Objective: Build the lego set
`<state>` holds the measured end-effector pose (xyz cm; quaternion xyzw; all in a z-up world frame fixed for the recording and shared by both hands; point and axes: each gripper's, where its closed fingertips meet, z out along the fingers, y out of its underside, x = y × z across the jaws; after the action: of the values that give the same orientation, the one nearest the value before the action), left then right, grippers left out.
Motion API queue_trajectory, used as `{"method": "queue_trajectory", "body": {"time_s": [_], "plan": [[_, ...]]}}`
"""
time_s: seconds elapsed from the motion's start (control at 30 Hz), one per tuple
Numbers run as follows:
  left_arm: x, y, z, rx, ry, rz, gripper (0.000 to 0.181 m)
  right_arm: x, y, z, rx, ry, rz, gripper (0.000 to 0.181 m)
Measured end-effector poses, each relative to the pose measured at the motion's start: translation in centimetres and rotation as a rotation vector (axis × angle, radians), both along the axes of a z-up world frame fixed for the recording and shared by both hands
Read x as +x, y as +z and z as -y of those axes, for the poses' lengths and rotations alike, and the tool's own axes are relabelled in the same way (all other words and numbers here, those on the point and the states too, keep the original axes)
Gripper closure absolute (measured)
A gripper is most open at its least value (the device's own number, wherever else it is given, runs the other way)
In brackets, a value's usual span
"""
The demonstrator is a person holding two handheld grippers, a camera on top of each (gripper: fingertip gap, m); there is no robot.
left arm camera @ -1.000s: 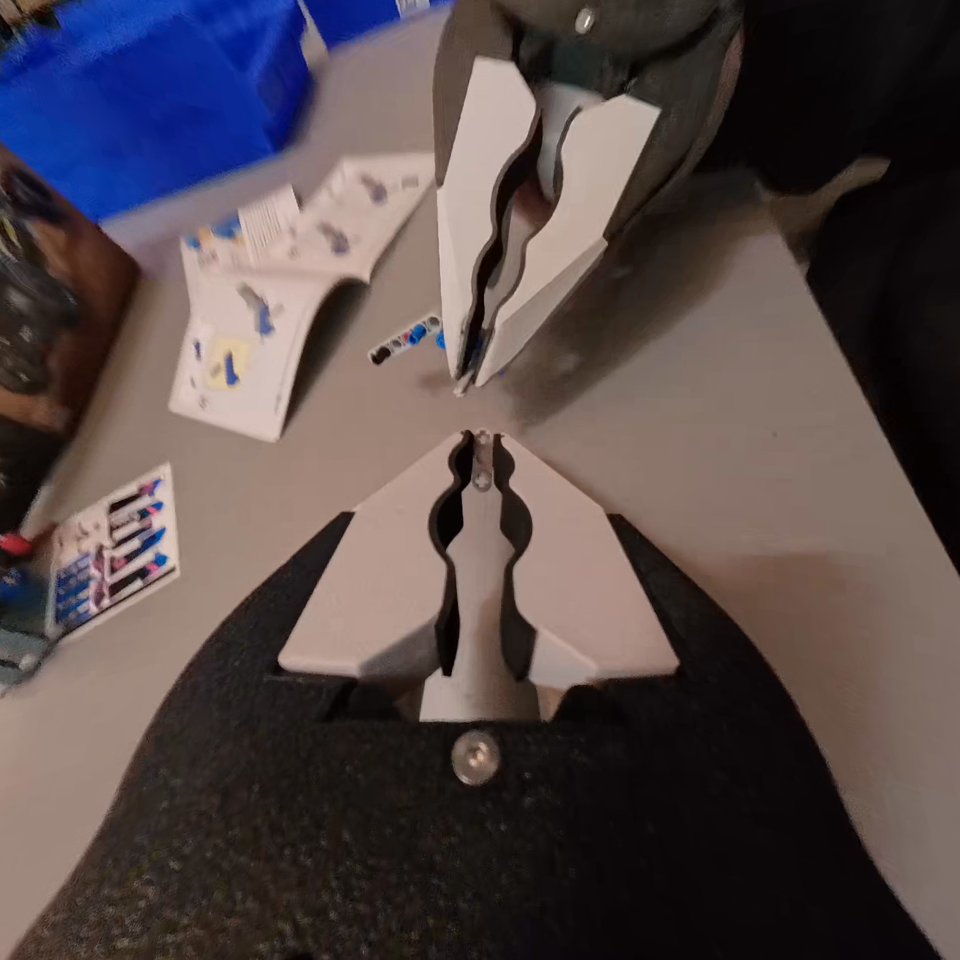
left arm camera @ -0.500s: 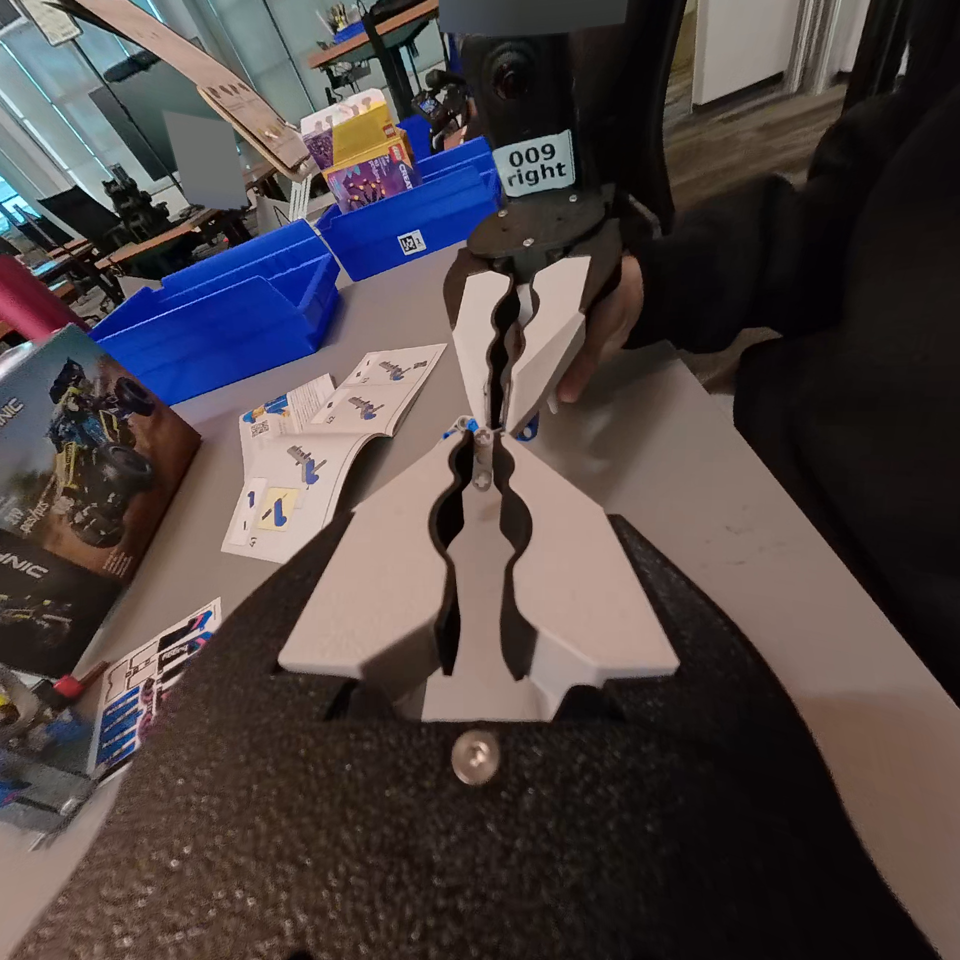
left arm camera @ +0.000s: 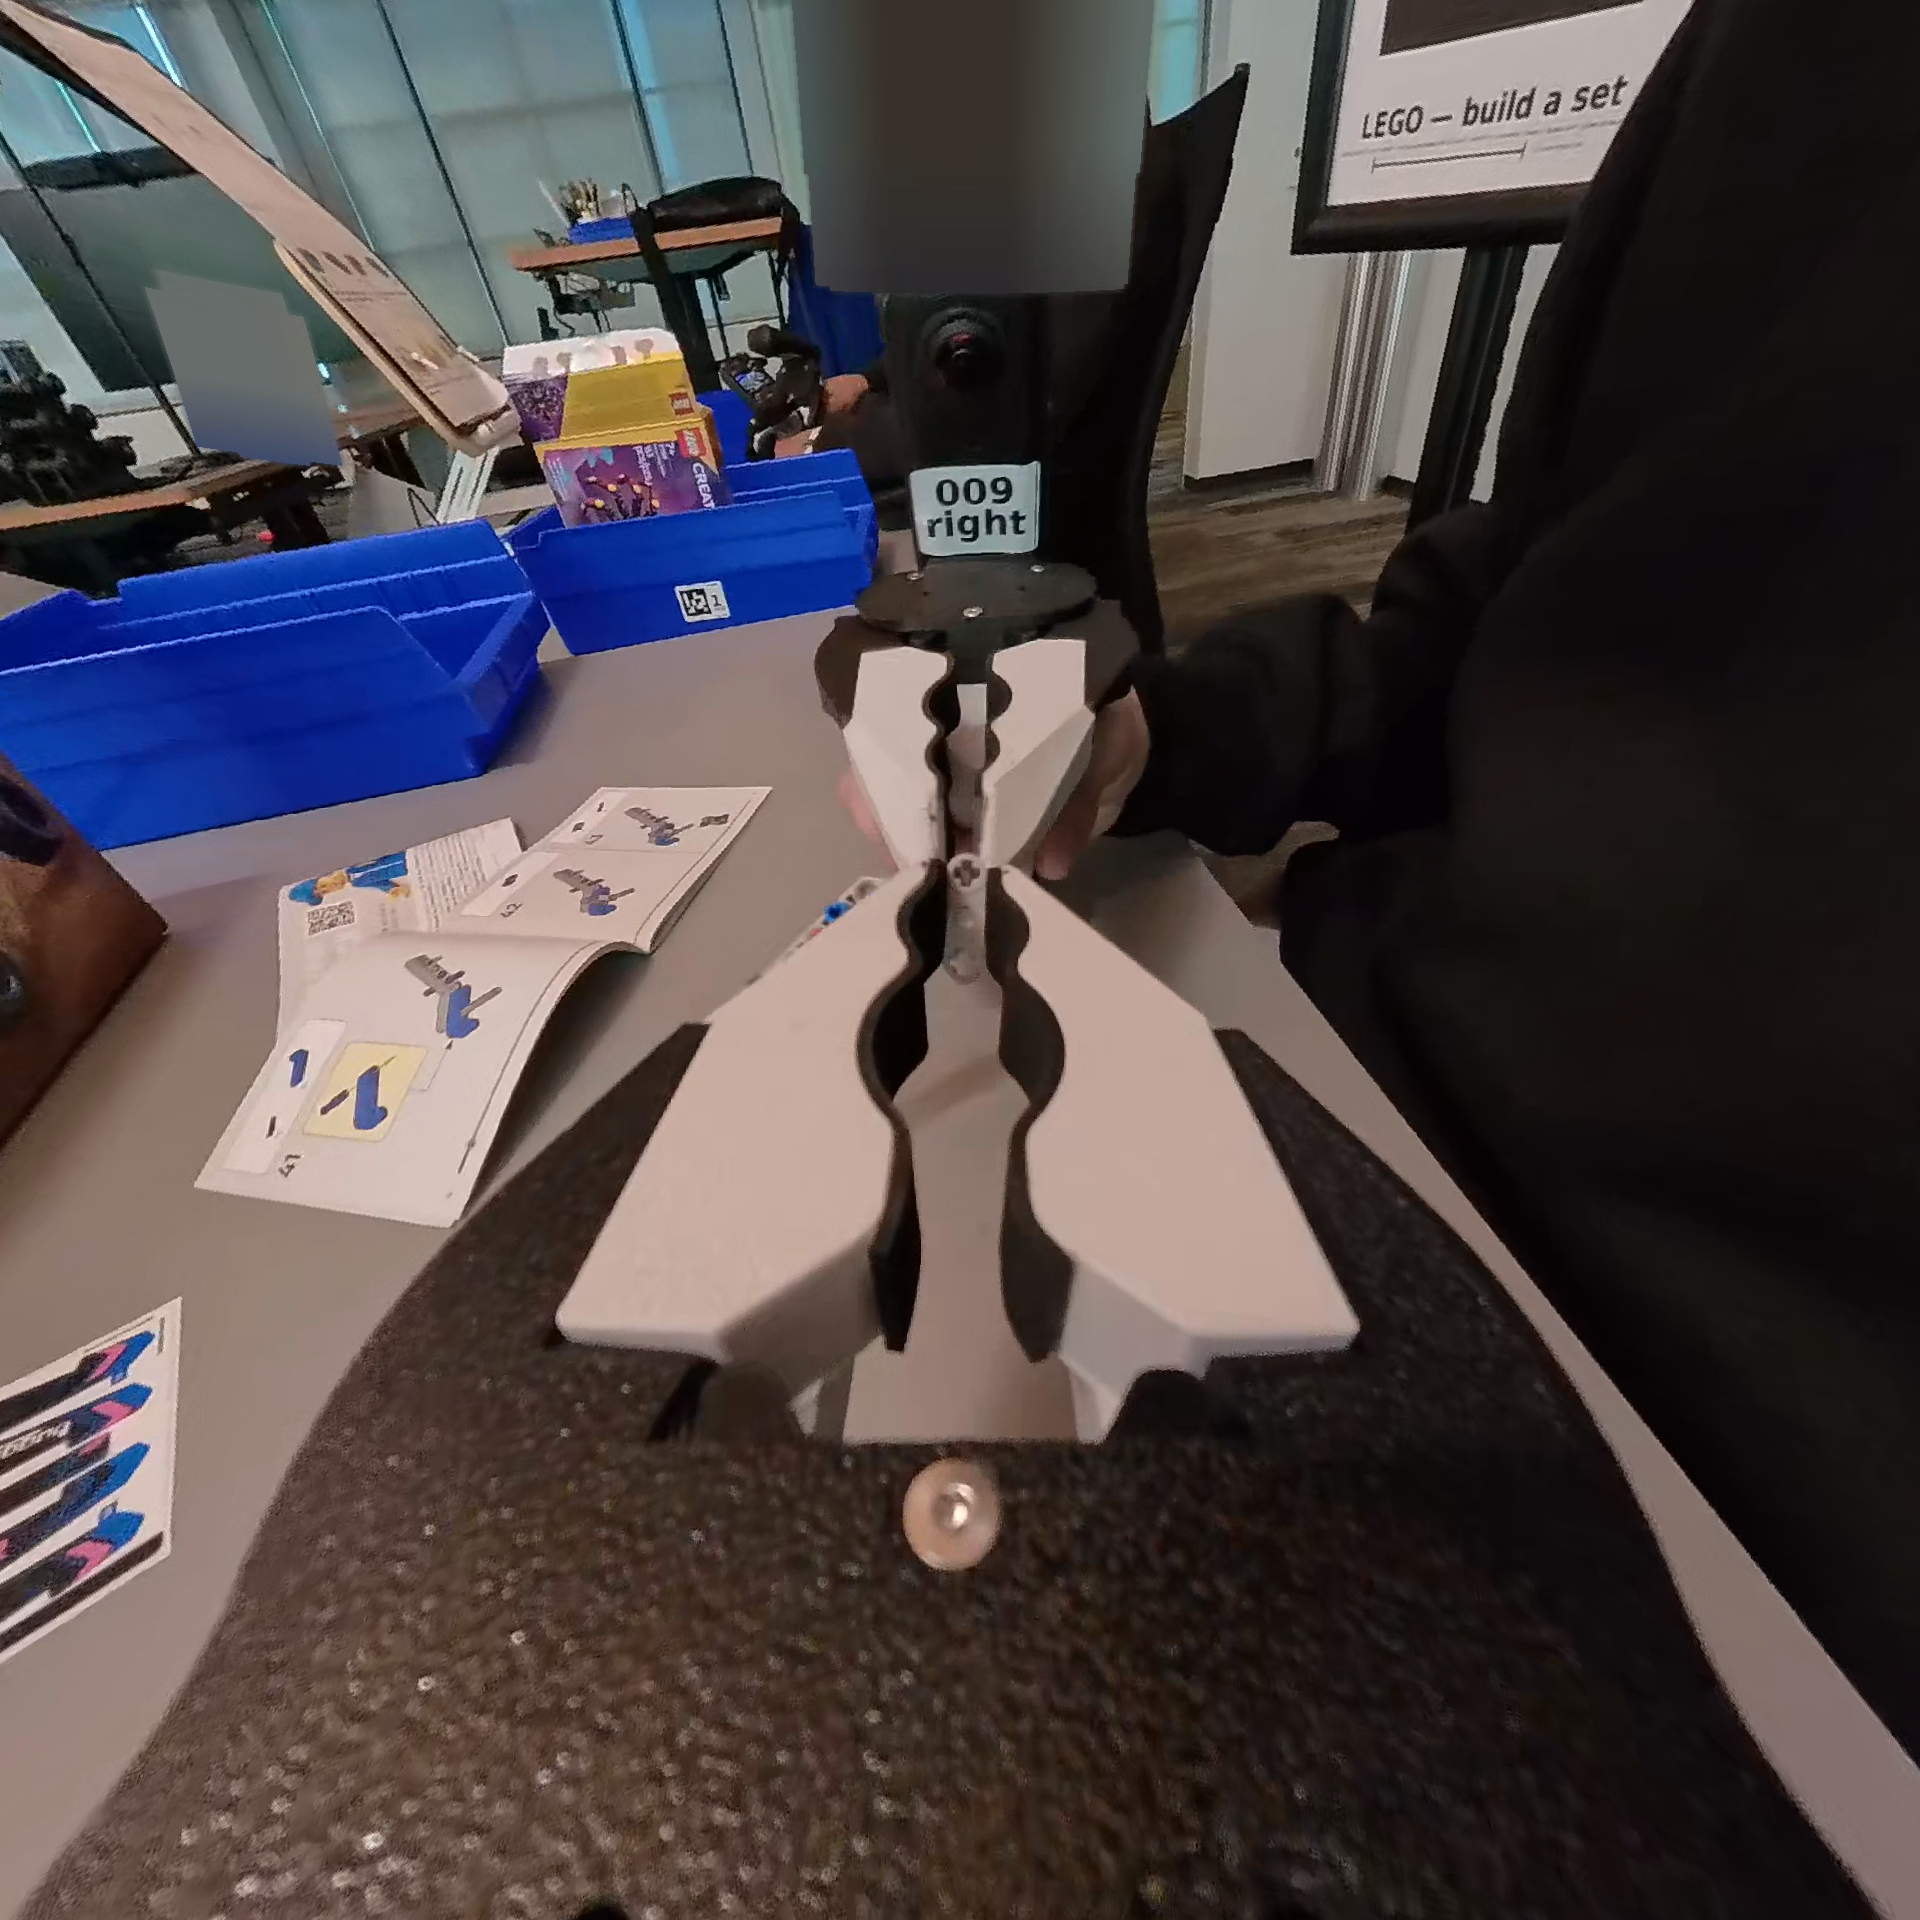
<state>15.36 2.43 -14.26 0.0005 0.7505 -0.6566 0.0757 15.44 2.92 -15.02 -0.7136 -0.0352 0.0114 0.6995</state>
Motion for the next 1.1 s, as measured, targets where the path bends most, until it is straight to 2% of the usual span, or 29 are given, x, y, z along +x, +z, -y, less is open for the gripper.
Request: {"method": "queue_trajectory", "body": {"time_s": [0.33, 0.5, 0.6, 0.73, 0.8, 0.87, 0.93, 1.03, 1.1], "plan": [[-0.9, 0.2, 0.2, 0.033, -0.064, 0.004, 0.177, -1.0, 0.7, 0.0, 0.042, 0.091, -0.098, 0.178], [-1.1, 0.0, 0.2, 0.131, -0.075, 0.022, 0.177, -1.2, 0.5, -0.1, 0.028, 0.101, -0.102, 0.178], [-0.7, -0.1, 0.1, 0.117, -0.064, -0.013, 0.177, -0.8, 0.5, -0.2, 0.026, 0.078, -0.112, 0.179], [0.0, -1.4, -0.1, 0.119, -0.023, -0.006, 0.177, -0.2, -0.8, -0.5, -0.072, 0.035, -0.07, 0.178], [0.1, -2.1, -0.1, 0.152, -0.012, -0.008, 0.177, -0.3, -1.5, -0.5, -0.119, 0.042, -0.067, 0.172], [0.5, -3.5, -0.3, 0.237, 0.01, 0.006, 0.177, -0.2, -2.3, -0.2, -0.185, 0.036, -0.052, 0.16], [0.7, -5.0, -0.3, 0.343, 0.022, 0.02, 0.177, -0.1, -2.7, 0.3, -0.241, 0.023, -0.046, 0.157], [0.8, -6.4, 0.0, 0.454, 0.022, 0.017, 0.177, 1.8, -4.5, 1.7, -0.393, -0.109, -0.14, 0.169], [1.1, -7.0, 0.1, 0.511, 0.031, 0.022, 0.177, 2.3, -6.2, 2.4, -0.49, -0.157, -0.276, 0.163]]}}
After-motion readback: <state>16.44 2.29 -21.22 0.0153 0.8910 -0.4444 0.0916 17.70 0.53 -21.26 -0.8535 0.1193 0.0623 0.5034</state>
